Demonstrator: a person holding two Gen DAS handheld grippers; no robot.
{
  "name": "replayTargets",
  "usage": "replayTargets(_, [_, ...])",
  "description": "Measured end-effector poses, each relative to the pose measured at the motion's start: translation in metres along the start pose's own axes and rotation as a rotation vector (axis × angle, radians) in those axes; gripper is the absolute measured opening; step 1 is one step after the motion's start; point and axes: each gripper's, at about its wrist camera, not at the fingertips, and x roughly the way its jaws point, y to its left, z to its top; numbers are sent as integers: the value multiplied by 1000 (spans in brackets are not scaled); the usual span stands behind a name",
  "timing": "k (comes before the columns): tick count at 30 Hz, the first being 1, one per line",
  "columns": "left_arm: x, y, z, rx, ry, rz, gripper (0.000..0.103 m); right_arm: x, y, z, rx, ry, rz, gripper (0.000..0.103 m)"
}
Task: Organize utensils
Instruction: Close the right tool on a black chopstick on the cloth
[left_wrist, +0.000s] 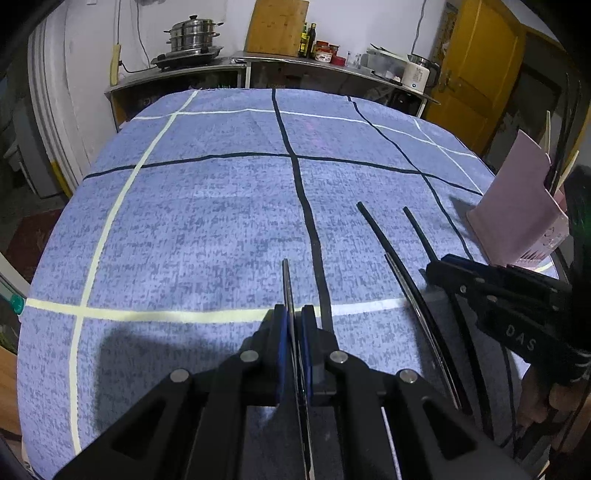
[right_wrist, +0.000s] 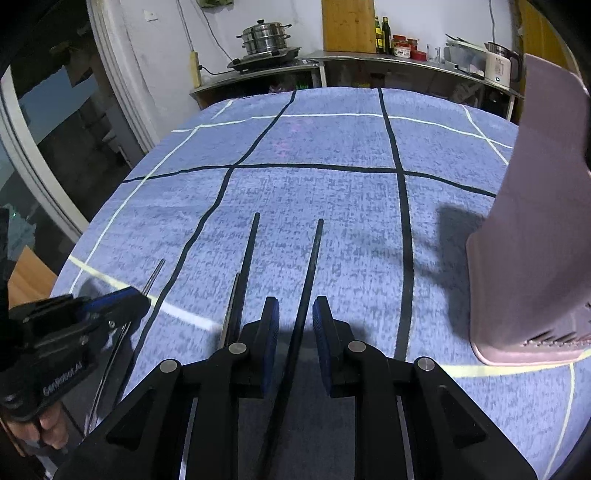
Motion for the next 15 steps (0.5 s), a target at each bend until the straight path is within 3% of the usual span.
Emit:
replayTargets(7, [2,-1,3,6,-3,3,7,7,0,10,-2,18,-25,8])
replayTargets(15, [-2,6,4,-36,0,-38,5,-10,0,11,5,1,7,6])
